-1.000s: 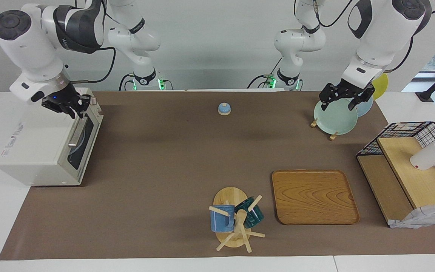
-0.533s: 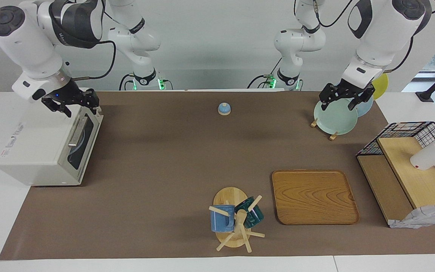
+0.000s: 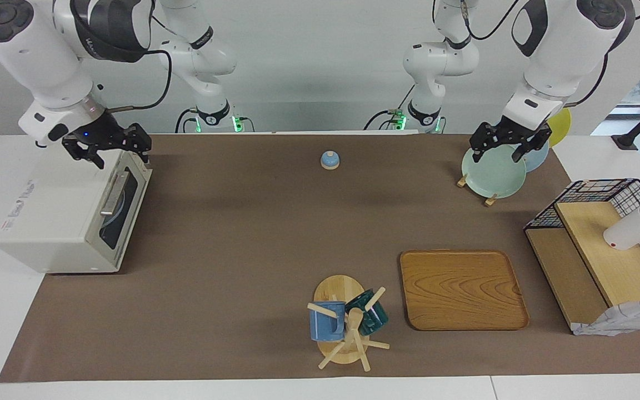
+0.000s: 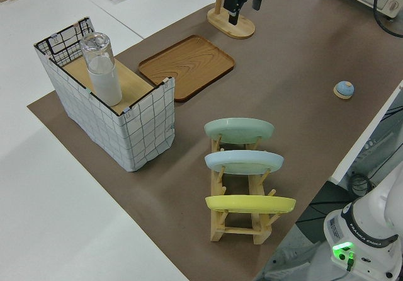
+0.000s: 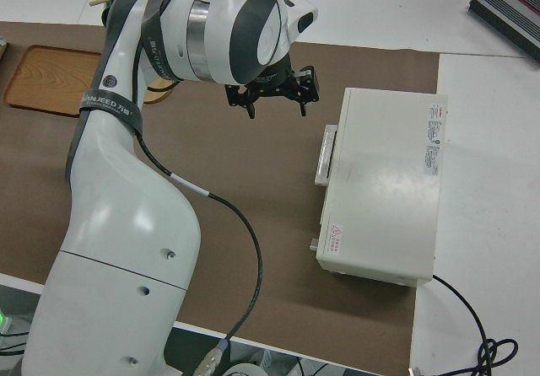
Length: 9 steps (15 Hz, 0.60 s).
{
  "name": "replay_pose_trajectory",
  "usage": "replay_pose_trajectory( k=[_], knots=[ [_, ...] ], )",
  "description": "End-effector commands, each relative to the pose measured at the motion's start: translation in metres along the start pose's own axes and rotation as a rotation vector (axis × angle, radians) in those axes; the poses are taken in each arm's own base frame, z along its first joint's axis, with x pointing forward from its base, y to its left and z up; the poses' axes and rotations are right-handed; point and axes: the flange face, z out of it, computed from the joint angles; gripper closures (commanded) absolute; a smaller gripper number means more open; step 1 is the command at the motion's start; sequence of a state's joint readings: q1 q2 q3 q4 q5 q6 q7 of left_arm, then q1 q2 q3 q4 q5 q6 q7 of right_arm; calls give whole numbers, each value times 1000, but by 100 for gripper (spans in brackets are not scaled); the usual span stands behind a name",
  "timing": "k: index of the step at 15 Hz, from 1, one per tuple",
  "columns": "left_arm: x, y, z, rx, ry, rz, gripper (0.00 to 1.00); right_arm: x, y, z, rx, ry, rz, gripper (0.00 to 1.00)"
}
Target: Put eggplant into oven
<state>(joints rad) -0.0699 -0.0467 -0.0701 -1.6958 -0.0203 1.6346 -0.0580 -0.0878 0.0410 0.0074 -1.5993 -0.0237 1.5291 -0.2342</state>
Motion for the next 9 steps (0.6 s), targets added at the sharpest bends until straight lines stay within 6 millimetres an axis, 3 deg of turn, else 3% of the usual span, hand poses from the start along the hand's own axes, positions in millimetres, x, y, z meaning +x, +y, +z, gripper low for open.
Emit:
replay_pose_trajectory(
  k=[1, 3, 7, 9],
  knots=[
    [-2, -2, -3, 19, 2, -7, 0, -4, -21, -7, 18, 13, -49, 0],
    [-2, -2, -4, 19, 3, -7, 0, -12, -39, -22, 6, 25, -17, 0],
    [-2, -2, -4, 19, 5, -7, 0, -22, -32, -33, -8, 41, 25, 0],
    [-2, -2, -3, 19, 2, -7, 0, -18, -29, -29, -6, 44, 29, 0]
  ],
)
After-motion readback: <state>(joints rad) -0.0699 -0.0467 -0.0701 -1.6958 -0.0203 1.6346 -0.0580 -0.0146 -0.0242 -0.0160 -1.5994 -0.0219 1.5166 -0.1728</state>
